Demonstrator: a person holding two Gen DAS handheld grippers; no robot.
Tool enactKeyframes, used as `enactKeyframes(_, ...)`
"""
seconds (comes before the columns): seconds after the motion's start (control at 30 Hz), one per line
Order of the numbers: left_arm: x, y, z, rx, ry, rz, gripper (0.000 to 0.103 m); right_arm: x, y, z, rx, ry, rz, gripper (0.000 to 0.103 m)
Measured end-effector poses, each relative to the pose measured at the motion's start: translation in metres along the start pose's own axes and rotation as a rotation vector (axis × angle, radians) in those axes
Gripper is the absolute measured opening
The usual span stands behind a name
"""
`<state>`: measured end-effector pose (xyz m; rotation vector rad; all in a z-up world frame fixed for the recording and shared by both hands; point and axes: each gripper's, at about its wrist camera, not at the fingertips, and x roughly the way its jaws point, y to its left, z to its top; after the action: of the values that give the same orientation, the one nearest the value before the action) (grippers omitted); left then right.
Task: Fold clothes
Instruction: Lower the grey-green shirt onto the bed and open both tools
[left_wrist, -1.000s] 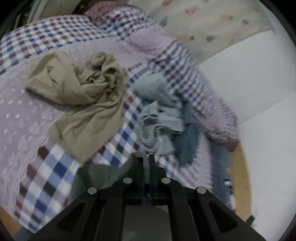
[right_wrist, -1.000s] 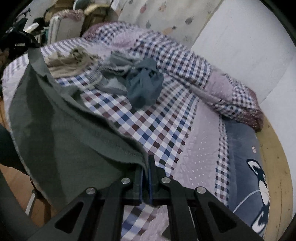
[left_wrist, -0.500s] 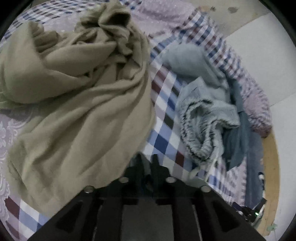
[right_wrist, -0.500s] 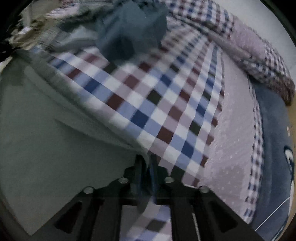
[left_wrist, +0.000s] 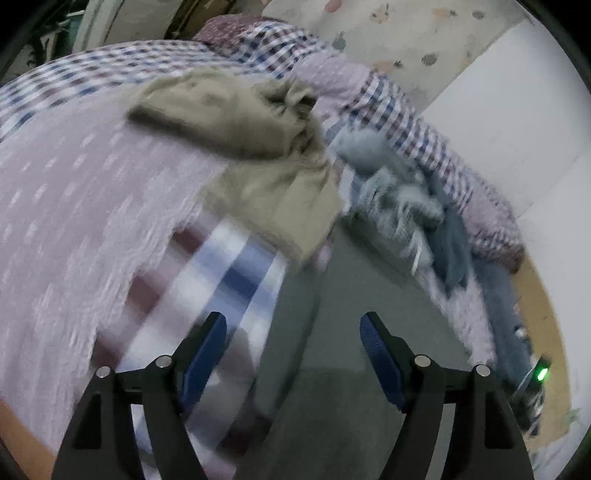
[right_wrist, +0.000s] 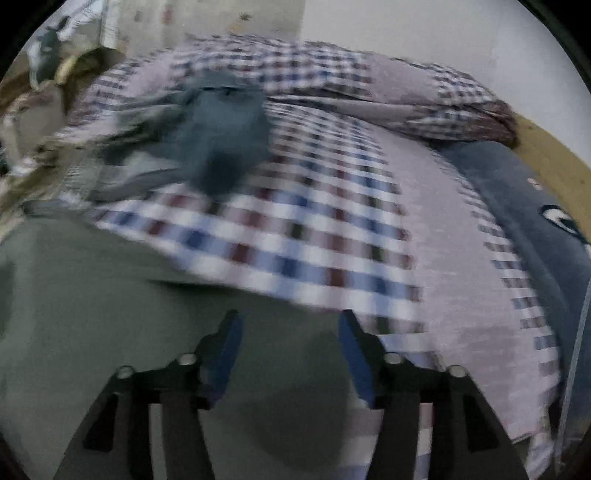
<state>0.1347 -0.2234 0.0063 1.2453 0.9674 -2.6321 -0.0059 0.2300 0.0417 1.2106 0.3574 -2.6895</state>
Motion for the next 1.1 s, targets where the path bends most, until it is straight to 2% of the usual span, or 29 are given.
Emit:
enactKeyframes(0.07,-0.001,-0.005,-0.013,0.057,0.035,0.031,0.078,0.001,0.030,0.003,-0.079,-0.002,0.048,0.070)
enactKeyframes(0.13,-0.004,-0.008,-0.022,0.109,0.035,0.049,0.078,0.002,0.061,0.006,-0.160,-0.003,0.094,0.071)
enactKeyframes(0.2,-0.004,-0.007,-0.025,0.125,0.042,0.039,0.076,0.003,0.091,0.009,-0.241,-0.004,0.140,0.071)
enactKeyframes(0.3,0.000,-0.006,-0.025,0.134,0.062,0.000,0.053,0.009,0.127,0.018,-0.327,-0.006,0.193,0.072)
enactKeyframes(0.33,0.000,-0.009,-0.027,0.150,0.067,-0.004,0.040,0.012,0.138,0.024,-0.352,-0.004,0.203,0.072)
enactKeyframes(0.4,0.000,-0.015,-0.032,0.188,0.074,-0.002,0.033,0.016,0.154,0.032,-0.379,-0.001,0.214,0.072)
enactKeyframes(0.47,-0.002,-0.016,-0.034,0.214,0.075,0.004,0.022,0.022,0.171,0.042,-0.416,0.003,0.227,0.072)
enactKeyframes(0.6,-0.006,-0.010,-0.035,0.225,0.082,0.007,0.013,0.035,0.206,0.057,-0.511,0.022,0.227,0.072)
enactKeyframes(0.7,-0.007,-0.007,-0.036,0.239,0.085,0.018,0.011,0.046,0.221,0.067,-0.577,0.030,0.208,0.073)
enactKeyframes(0.8,-0.008,-0.005,-0.038,0.250,0.089,0.028,0.011,0.055,0.230,0.083,-0.634,0.018,0.168,0.078)
enactKeyframes(0.9,-0.008,-0.002,-0.037,0.242,0.097,0.027,0.011,0.064,0.230,0.104,-0.638,-0.038,-0.037,0.078)
enactKeyframes(0.93,-0.008,-0.001,-0.037,0.239,0.099,0.024,0.011,0.064,0.228,0.110,-0.617,-0.065,-0.102,0.078)
enactKeyframes(1.0,-0.009,0.002,-0.038,0.233,0.102,0.018,0.011,0.055,0.214,0.125,-0.507,-0.127,-0.176,0.078)
enactKeyframes(1.1,-0.011,0.006,-0.039,0.219,0.108,0.001,0.011,0.039,0.197,0.131,-0.395,-0.166,-0.166,0.079)
